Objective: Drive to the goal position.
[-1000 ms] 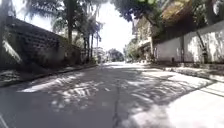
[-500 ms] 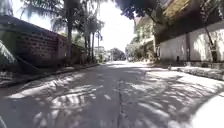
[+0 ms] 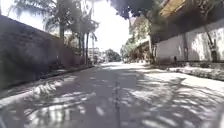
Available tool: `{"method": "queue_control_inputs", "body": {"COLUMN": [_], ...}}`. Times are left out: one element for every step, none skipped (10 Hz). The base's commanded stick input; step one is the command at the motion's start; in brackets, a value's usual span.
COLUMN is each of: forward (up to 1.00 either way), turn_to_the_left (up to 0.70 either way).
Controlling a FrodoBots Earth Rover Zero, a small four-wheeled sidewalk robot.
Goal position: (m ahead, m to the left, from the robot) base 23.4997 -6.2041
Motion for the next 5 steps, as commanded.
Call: {"method": "queue_control_inputs", "body": {"forward": [0.85, 0.85, 0.85, 0.85, 0.85], "turn_to_the_left": [0.0, 0.0, 0.0, 0.0, 0.0]}}
